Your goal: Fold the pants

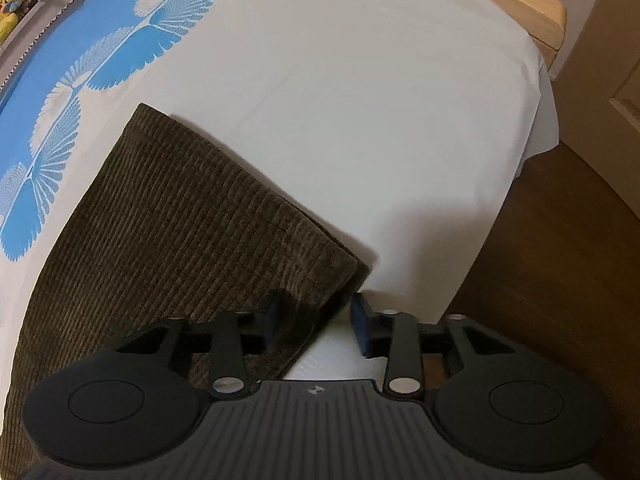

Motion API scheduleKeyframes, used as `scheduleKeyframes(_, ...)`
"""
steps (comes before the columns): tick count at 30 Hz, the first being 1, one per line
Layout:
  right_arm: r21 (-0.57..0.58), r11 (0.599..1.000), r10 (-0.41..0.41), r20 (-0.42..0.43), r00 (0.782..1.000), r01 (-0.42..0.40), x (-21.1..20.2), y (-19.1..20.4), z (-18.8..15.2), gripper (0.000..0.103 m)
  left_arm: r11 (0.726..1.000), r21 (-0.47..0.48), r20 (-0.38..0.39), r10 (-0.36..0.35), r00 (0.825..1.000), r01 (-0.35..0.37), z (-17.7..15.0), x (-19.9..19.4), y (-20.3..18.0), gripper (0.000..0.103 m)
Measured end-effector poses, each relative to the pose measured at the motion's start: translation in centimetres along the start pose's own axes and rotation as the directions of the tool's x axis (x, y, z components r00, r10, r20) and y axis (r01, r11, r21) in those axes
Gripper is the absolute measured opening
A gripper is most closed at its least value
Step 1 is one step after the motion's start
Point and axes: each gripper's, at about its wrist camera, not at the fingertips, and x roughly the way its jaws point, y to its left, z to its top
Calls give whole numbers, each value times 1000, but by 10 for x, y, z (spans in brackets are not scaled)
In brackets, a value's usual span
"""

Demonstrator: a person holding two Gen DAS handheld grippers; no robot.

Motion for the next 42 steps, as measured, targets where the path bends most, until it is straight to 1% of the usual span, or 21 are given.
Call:
scheduleKeyframes(2,-14,1000,-5,2,1000,5,2,3,-1,28,999,-50,26,-12,1000,13,4,-5,2,3)
scheduleKeyframes(4,-27,1000,-7,2,1000,7,3,5,0,28,1000,-12,74,-2,997,2,2,-16,-11,5)
scheduleKeyframes(5,-25,1000,-1,0,1000,1,3,4,0,28,1000,10,116,-25,993,24,0,-24,-18,7)
scheduleKeyframes(8,1,1000,27,-8,1000,-27,3,-4,3,31,992,83,241,-114,964,97,6,-43,-44,8)
scheduleKeyframes(10,9,999,46,-11,999,-46,3,-7,5,33,987,102,276,-151,949,127,14,-40,-57,8)
scheduleKeyframes(11,5,999,50,-10,999,-50,2,-9,4,34,986,104,265,-154,952,131,18,-33,-63,12)
scheduleKeyframes(12,-2,999,52,-6,999,-52,0,-10,4,36,988,99,227,-142,964,122,20,-23,-67,19)
scheduleKeyframes(13,-12,998,54,2,999,-54,-2,-10,4,37,991,89,160,-114,981,101,21,-10,-69,39)
scheduleKeyframes(14,-20,998,54,12,998,-54,-4,-11,4,38,994,80,66,-83,994,78,21,11,-71,39)
scheduleKeyframes(15,-26,998,54,22,998,-54,-9,-14,4,40,995,78,27,-65,998,63,21,20,-73,39)
scheduleKeyframes(18,-33,997,73,92,993,-71,-24,-19,9,45,995,98,83,-39,996,31,19,5,-81,40)
scheduleKeyframes(20,-36,996,82,149,985,-78,-38,-24,9,49,987,144,152,-95,984,73,12,-15,-92,49)
scheduleKeyframes(22,-28,994,108,175,979,-105,-47,-31,6,51,975,196,213,-149,966,107,3,-33,-107,52)
scheduleKeyframes(24,-14,992,126,178,976,-125,-52,-39,3,51,956,253,227,-209,951,149,-4,-42,-128,52)
scheduleKeyframes(26,2,990,138,177,974,-141,-55,-45,0,51,925,320,207,-278,938,204,-9,-49,-146,51)
scheduleKeyframes(28,15,988,147,172,974,-152,-57,-50,-4,51,902,380,212,-302,929,206,-17,-57,-162,50)
scheduleKeyframes(30,40,985,158,156,975,-166,-55,-52,-8,51,883,423,207,-314,927,204,-20,-60,-180,42)
scheduleKeyframes(34,61,979,184,118,976,-192,-53,-55,-11,51,855,454,166,-359,918,252,-19,-53,-210,20)
scheduleKeyframes(36,47,984,168,105,980,-174,-50,-53,-12,51,841,467,143,-374,916,271,-20,-41,-224,18)
scheduleKeyframes(39,43,985,159,118,980,-165,-51,-46,-10,51,854,449,71,-327,942,263,-14,-12,-235,18)
scheduleKeyframes(42,3,981,190,129,973,-192,-53,-25,-9,51,868,412,63,-329,942,276,1,2,-237,18)
